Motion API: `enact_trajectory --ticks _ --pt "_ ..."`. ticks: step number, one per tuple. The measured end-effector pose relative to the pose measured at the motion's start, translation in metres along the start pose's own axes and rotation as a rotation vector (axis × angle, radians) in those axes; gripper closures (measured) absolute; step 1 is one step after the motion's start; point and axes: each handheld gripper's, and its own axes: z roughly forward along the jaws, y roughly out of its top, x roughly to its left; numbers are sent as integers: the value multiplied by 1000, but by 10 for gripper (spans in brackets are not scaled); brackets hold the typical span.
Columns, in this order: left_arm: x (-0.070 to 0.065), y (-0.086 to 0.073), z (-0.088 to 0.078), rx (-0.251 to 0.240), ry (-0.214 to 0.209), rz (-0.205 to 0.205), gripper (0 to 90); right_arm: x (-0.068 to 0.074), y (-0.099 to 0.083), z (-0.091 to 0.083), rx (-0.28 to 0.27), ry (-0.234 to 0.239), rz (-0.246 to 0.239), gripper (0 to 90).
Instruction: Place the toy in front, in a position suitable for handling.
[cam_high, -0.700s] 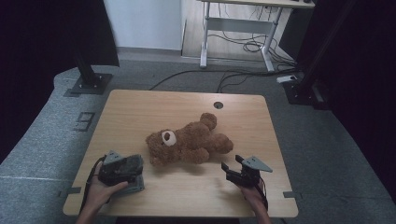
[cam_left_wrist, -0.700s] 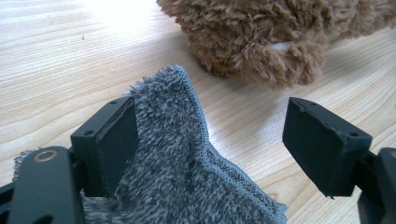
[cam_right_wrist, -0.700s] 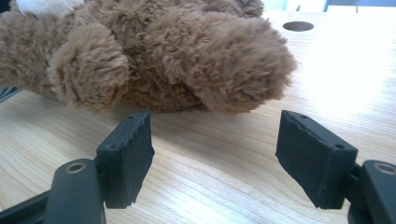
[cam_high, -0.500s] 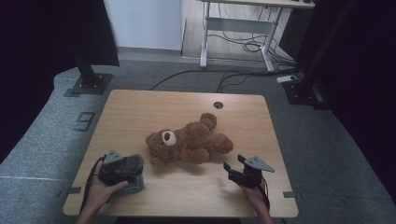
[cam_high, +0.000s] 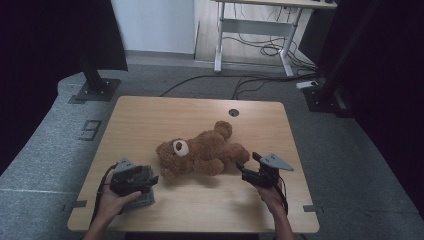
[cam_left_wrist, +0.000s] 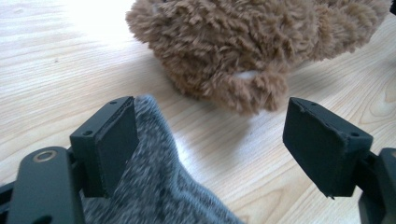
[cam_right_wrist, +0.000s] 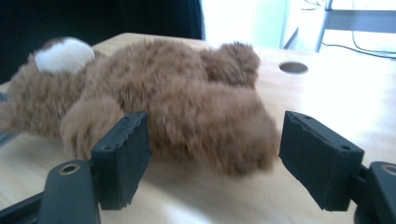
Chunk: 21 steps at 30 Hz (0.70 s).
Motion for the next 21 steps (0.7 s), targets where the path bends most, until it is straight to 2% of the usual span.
enact_trajectory --ticks 2,7,8,11,12,14,15,18,21 --pt "-2 6 6 5 -3 11 183 -1 3 4 4 9 0 231" --pt "-6 24 24 8 -34 17 188 -8 28 37 45 71 2 211" --pt "-7 28 28 14 -39 14 188 -9 32 43 62 90 5 203" --pt "-9 36 40 36 -22 31 189 -8 45 65 118 134 4 156" --pt "-10 39 43 39 -20 33 187 -5 48 74 147 158 -13 144" --pt "-10 43 48 48 -24 34 185 -3 49 78 158 169 -17 142" --pt "-10 43 50 53 -24 33 184 0 48 85 182 189 -34 138" --pt "-9 44 55 67 -30 18 184 5 41 96 240 195 -46 134" --pt "-10 42 60 77 -42 14 184 7 35 100 263 194 -48 123"
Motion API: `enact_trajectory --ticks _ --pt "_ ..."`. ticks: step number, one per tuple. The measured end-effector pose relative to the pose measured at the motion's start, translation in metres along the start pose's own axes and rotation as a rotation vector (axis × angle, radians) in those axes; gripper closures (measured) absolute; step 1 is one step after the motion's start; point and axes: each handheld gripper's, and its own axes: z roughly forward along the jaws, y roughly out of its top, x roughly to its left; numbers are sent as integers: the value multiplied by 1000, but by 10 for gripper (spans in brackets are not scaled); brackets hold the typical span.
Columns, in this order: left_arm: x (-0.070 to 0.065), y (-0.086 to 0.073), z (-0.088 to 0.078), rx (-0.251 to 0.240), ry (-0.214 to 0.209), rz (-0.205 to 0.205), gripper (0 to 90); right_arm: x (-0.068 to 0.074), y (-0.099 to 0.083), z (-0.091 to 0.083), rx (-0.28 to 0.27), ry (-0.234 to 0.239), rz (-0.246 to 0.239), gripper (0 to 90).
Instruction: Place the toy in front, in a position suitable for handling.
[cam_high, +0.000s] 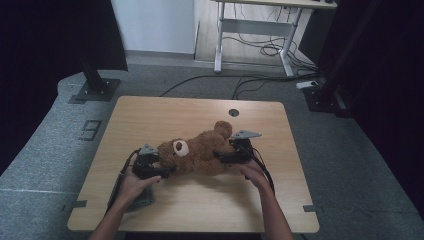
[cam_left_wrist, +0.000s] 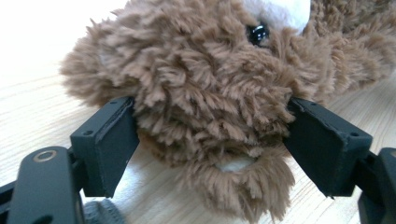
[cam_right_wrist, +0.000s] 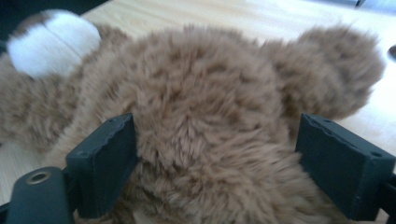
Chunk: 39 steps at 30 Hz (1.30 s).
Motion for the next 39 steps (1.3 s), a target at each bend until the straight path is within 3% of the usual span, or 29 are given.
enact_trajectory --ticks 5,8,9,10,11,12,16,20,23,25,27,32,36,39 --pt "-1 -1 9 16 -9 5 171 -3 -13 13 43 34 37 72" --pt "2 -1 12 18 -26 -19 182 -3 -20 16 36 79 19 155" --pt "2 -1 14 25 -32 -22 193 -1 -23 19 44 105 4 230" --pt "2 -1 15 28 -32 -21 193 -1 -23 19 44 105 4 230" --pt "2 -1 16 31 -34 -16 217 0 -24 19 56 115 3 316" --pt "3 -1 16 31 -35 -19 217 0 -24 19 56 115 3 316" --pt "5 -1 18 32 -49 -32 279 1 -24 17 55 125 -6 471" --pt "-1 0 19 21 -30 -15 363 7 -26 16 22 123 -17 567" --pt "-9 5 19 4 11 20 437 13 -26 15 -8 109 -38 605" --pt "-12 8 19 -5 29 33 463 17 -29 13 -50 111 -52 628" --pt "-12 10 17 -21 31 41 470 17 -30 12 -56 112 -49 631" --pt "-14 18 8 -70 7 58 484 16 -32 3 -110 134 -26 637" --pt "-15 24 2 -91 -20 73 483 21 -25 -14 -148 115 -39 636" --pt "-16 28 2 -93 -42 80 482 23 -23 -24 -141 98 -35 636"
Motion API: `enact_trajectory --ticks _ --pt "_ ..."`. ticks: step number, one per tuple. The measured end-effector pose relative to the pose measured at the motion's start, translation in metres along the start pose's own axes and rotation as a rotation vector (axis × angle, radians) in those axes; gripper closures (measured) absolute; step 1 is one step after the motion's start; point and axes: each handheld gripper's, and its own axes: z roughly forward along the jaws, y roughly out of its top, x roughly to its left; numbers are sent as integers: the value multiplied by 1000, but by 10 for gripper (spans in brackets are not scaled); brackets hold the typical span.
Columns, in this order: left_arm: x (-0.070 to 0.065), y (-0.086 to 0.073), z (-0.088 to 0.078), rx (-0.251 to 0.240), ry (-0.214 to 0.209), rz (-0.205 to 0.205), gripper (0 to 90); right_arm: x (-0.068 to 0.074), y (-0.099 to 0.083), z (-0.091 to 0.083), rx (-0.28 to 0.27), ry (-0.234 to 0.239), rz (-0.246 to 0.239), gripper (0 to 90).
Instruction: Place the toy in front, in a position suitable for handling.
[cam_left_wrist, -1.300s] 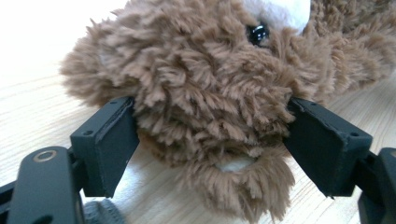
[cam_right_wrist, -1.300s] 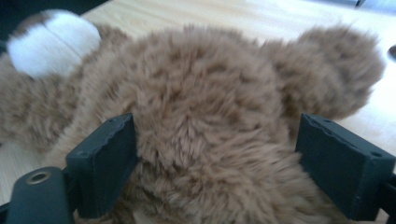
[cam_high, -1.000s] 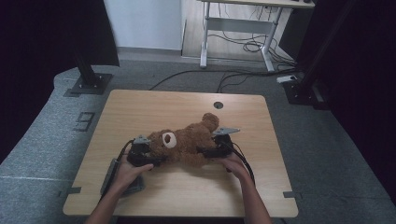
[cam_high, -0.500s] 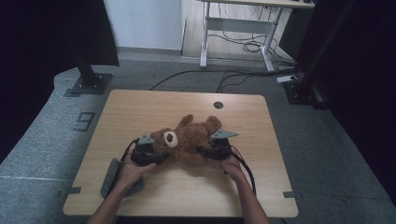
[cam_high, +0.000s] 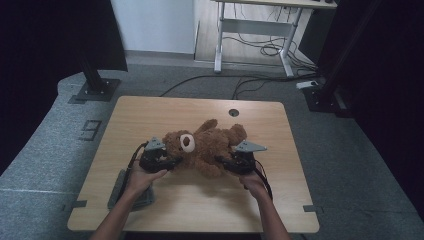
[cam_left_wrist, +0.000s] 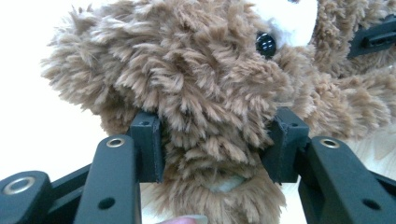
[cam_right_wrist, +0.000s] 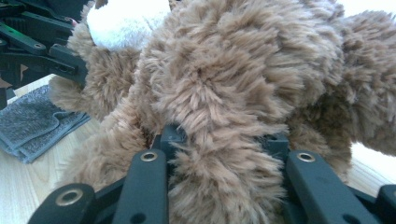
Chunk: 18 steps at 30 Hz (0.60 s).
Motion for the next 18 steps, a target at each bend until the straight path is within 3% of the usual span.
enact_trajectory --ticks 10,18 --pt "-4 2 7 15 -11 13 477 3 -10 -11 2 -41 32 633" --pt "-6 2 11 32 -14 17 472 3 -16 -14 4 -46 46 629"
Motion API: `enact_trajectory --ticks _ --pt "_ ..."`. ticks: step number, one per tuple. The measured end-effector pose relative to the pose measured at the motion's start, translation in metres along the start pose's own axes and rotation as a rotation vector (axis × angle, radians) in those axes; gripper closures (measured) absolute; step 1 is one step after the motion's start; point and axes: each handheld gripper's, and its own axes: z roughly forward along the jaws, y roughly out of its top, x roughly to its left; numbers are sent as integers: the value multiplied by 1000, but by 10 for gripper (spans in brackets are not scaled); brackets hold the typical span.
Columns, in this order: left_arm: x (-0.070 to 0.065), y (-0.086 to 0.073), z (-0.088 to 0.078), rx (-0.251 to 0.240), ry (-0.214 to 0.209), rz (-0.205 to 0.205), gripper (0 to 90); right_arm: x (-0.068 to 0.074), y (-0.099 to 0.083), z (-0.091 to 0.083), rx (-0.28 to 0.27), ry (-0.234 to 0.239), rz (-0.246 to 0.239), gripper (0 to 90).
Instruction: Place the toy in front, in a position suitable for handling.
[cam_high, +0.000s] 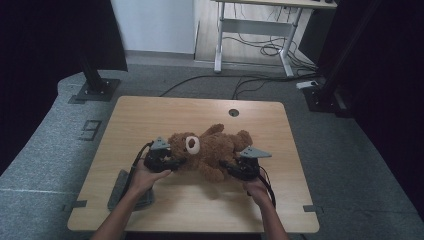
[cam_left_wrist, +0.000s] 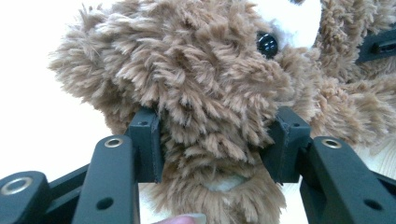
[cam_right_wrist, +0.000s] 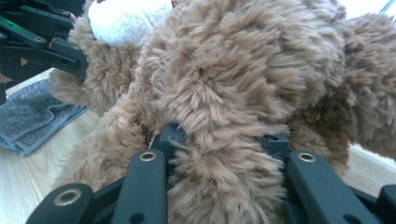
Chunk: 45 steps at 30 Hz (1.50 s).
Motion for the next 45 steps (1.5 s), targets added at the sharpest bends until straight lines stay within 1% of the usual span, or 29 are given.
enact_trajectory --ticks 3,6,11,14,16,17,18,19,20,21,22,23,24,25,26,29,30,32,34,35,38,40,42,45 --pt "0 -4 4 17 -2 -2 471 0 -5 1 19 -8 3 628" --pt "1 -8 11 32 -6 -4 471 0 -10 1 27 -16 5 626" --pt "2 -12 19 49 -2 -11 468 0 -17 4 49 -43 4 614" --pt "4 -13 20 48 -2 -17 464 0 -18 4 46 -48 13 600" --pt "4 -12 20 51 -1 -13 456 1 -19 4 44 -58 8 569" --pt "4 -13 20 52 0 -12 456 1 -19 4 44 -58 8 569" --pt "4 -12 19 53 1 -13 449 1 -19 4 44 -63 8 556" --pt "5 -12 18 51 2 -15 424 0 -19 4 45 -69 14 523" --pt "7 -11 15 45 1 -23 399 -1 -19 3 42 -76 19 476" --pt "8 -11 13 39 -4 -35 372 -1 -19 2 33 -97 31 413" --pt "11 -10 7 20 -11 -44 358 -2 -18 0 28 -110 34 366" --pt "11 -9 3 1 -14 -51 344 -2 -17 -3 10 -136 34 325" --pt "13 -7 -2 -17 -20 -60 344 -2 -16 -5 -5 -143 32 308" --pt "13 -6 -9 -33 -24 -58 332 -1 -14 -8 -20 -144 40 270" --pt "13 -5 -13 -41 -20 -52 327 -1 -11 -11 -34 -139 49 250" --pt "11 -4 -24 -52 -3 -32 310 3 -8 -16 -42 -144 29 214" --pt "10 -4 -28 -55 11 -24 300 6 -8 -18 -46 -147 24 198" --pt "9 -6 -33 -55 37 -14 297 7 -8 -18 -51 -146 24 194" --pt "10 -11 -38 -43 69 -5 294 9 -9 -20 -63 -144 26 192" --pt "11 -14 -39 -40 78 -9 294 10 -10 -22 -70 -143 22 188" --pt "17 -24 -43 -29 88 -31 290 13 -10 -25 -91 -141 16 184" --pt "20 -33 -47 -20 101 -43 289 17 -10 -30 -121 -130 10 184" --pt "22 -41 -52 -21 102 -53 295 23 -9 -37 -145 -119 -3 186" --pt "24 -51 -60 -23 118 -60 309 27 -9 -40 -150 -114 -13 186"
